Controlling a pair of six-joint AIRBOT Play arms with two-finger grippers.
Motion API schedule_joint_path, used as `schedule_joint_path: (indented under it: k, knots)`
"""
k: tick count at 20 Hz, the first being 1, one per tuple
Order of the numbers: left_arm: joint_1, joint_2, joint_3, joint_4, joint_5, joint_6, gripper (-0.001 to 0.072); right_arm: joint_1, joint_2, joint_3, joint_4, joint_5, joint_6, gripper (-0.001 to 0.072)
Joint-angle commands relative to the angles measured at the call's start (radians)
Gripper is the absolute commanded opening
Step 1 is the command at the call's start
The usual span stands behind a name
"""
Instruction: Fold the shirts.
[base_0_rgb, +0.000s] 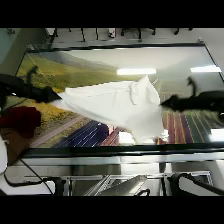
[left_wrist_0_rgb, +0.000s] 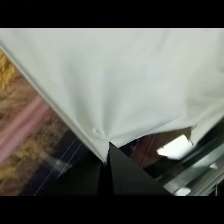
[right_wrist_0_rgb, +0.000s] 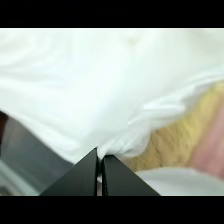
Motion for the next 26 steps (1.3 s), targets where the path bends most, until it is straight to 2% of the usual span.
schedule_joint_path:
  k: [1, 5, 7, 9, 12, 16, 18, 21, 26]
  knots:
    - [0.018, 0.286, 0.182, -0.128, -0.092, -0.023, 0.0014, -0.015, 0.283, 0.378, 0.124, 0.005, 0.005, 0.0024]
    - [0.018, 0.61, 0.356, -0.105, -0.371, -0.055, 0.0014, -0.015, 0.475, 0.798, 0.009, 0.181, 0.002, 0.0024]
    - [0.018, 0.704, 0.427, 0.002, -0.425, -0.116, 0.0014, -0.015, 0.524, 0.892, -0.072, 0.243, 0.003, 0.0024]
    - [0.018, 0.756, 0.474, 0.129, -0.419, -0.187, 0.0014, -0.015, 0.56, 0.916, -0.142, 0.289, 0.002, 0.0025]
    - [0.018, 0.77, 0.487, 0.309, -0.351, -0.265, 0.0014, -0.014, 0.549, 0.914, -0.218, 0.278, 0.03, 0.0026]
    - [0.018, 0.611, 0.476, 0.269, -0.085, -0.28, 0.0014, -0.013, 0.404, 0.904, -0.195, 0.08, 0.122, 0.0025]
    - [0.017, 0.513, 0.38, 0.157, -0.027, -0.267, 0.0014, -0.01, 0.321, 0.827, -0.144, -0.001, 0.122, 0.0025]
    - [-0.038, 0.386, 0.134, 0.048, -0.081, -0.204, 0.0014, 0.041, 0.252, 0.577, -0.147, 0.029, 0.098, 0.0024]
    - [-0.098, 0.103, -0.24, 0.056, -0.311, -0.118, 0.0014, 0.086, 0.142, 0.043, -0.146, 0.374, 0.046, 0.0024]
